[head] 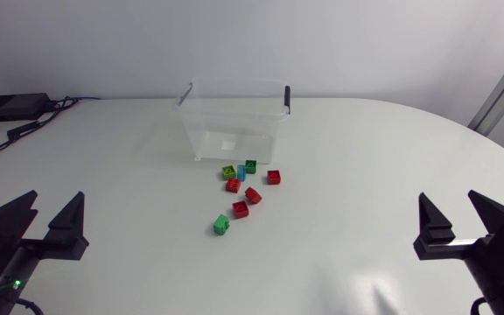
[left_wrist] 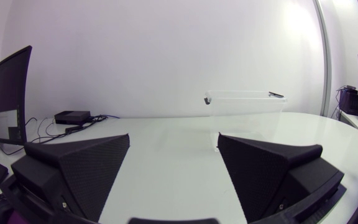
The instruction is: Place the duplo bricks in the container
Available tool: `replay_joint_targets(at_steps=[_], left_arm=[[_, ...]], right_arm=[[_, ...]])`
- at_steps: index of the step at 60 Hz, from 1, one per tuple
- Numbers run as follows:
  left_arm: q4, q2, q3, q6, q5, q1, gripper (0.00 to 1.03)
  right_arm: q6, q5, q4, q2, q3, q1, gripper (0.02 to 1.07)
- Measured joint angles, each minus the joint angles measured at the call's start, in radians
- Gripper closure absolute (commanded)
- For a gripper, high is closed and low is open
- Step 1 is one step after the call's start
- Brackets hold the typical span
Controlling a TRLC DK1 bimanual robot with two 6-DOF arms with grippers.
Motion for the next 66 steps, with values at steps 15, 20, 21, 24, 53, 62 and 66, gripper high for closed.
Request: replay_joint_targets(at_steps=[15, 20, 21, 24, 53, 62, 66], left_arm=[[0.000, 0.000, 0.000, 0.000, 0.000, -0.002, 0.05], [0.000, 0.000, 0.000, 0.000, 0.000, -0.002, 0.05], [0.000, 0.000, 0.000, 0.000, 0.000, 0.000, 0.05], [-0.003, 0.000, 0.001, 0.000, 0.000, 0.001, 0.06], [-0.133, 0.589, 0.464, -0.069, -0.013, -0.129, 0.06], [-0.256, 0.861, 0.623, -0.079, -0.132, -0.300, 0.06], [-0.325, 1.001, 0.701, -0.067, -0.140, -0.347, 0.05]], right_arm=[[0.000, 0.000, 0.000, 0.000, 0.000, 0.002, 0.06], [0.000, 0.000, 0.001, -0.002, 0.000, 0.009, 0.06], [0.000, 0.000, 0.002, -0.002, 0.000, 0.010, 0.06], [0.000, 0.001, 0.002, -0.004, 0.000, 0.010, 0.06], [0.027, 0.003, 0.100, 0.314, 0.163, 0.027, 0.07], [0.054, 0.005, 0.096, 0.497, 0.270, 0.040, 0.07], [0.072, 0.004, 0.084, 0.567, 0.315, 0.044, 0.07]])
